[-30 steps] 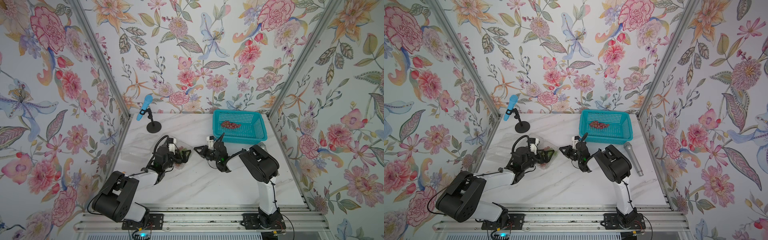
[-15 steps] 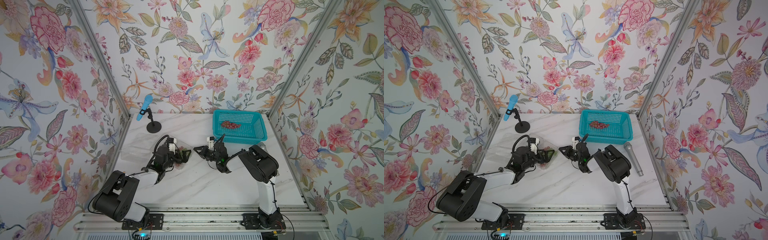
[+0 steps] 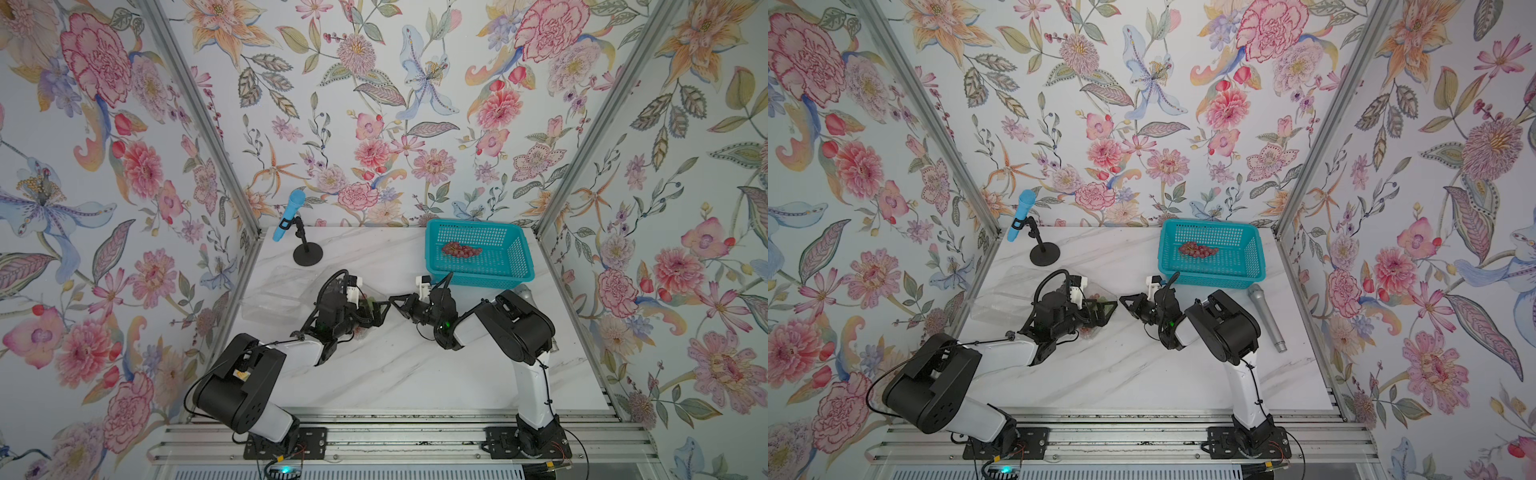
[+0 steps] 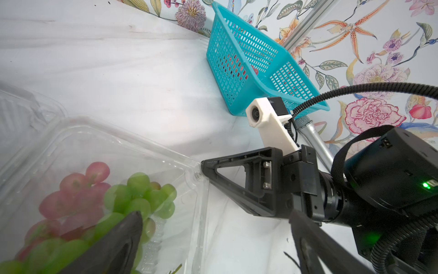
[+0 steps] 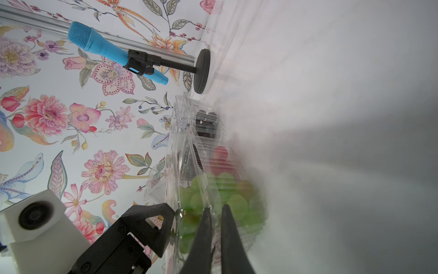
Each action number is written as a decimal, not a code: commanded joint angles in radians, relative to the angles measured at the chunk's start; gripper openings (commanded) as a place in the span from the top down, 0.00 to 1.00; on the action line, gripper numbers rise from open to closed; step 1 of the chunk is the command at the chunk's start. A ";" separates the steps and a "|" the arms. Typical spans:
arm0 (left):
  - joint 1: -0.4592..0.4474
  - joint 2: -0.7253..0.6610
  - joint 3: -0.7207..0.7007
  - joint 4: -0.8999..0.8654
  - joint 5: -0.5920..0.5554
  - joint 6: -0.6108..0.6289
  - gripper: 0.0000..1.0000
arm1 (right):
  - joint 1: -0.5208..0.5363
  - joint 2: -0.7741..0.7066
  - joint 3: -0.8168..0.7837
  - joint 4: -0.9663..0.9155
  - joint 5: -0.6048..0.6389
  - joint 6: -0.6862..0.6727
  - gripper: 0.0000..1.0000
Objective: Pack grapes into containers
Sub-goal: Close the packing box at the center of the board.
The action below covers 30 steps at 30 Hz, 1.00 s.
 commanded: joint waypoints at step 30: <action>-0.010 -0.094 0.100 -0.296 -0.068 0.087 0.00 | -0.013 -0.053 0.025 -0.073 -0.051 -0.065 0.54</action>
